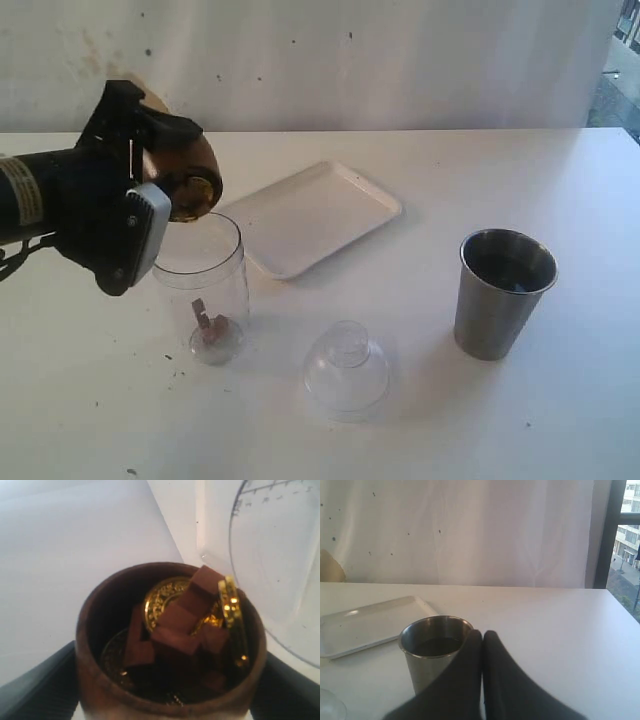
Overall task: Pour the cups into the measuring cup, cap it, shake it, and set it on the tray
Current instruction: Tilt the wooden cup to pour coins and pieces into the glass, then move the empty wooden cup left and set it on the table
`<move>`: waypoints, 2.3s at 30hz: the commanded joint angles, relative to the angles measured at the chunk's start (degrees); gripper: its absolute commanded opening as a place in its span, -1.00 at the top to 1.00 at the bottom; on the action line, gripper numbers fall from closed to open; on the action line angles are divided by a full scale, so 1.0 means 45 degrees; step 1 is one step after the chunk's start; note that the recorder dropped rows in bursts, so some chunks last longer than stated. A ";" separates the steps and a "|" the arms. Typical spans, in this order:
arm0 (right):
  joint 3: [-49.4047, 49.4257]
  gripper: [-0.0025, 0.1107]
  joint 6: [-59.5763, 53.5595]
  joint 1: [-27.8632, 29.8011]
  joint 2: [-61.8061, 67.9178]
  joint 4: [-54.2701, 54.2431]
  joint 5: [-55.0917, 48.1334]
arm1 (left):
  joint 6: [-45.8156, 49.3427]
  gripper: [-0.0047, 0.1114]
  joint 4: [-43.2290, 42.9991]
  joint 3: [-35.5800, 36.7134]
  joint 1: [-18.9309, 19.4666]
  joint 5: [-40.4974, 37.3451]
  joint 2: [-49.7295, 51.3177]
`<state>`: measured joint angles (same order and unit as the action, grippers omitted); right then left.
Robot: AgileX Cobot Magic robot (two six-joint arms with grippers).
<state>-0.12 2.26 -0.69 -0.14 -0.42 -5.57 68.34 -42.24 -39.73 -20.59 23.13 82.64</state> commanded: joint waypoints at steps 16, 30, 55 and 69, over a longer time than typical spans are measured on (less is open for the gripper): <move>0.0027 0.96 -0.0007 -0.0097 0.0031 -0.0003 0.0199 | 0.3408 0.92 0.1382 -0.0224 -0.0485 -0.1007 -0.0210; 0.0027 0.96 -0.0007 -0.0097 0.0031 -0.0003 0.0199 | 0.5110 0.92 0.2500 -0.0819 -0.1185 -0.2703 -0.0187; 0.0027 0.96 -0.0007 -0.0097 0.0031 -0.0003 0.0163 | 0.5779 0.92 0.2009 -0.1361 -0.1545 -0.3318 -0.0566; 0.0027 0.96 -0.0007 -0.0097 0.0031 -0.0003 0.0163 | 0.4948 0.92 0.2277 -0.1627 -0.1933 -0.3389 -0.0594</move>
<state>-0.12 2.26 -0.69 -0.14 -0.42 -5.57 93.91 -34.90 -46.52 -28.87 3.24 80.53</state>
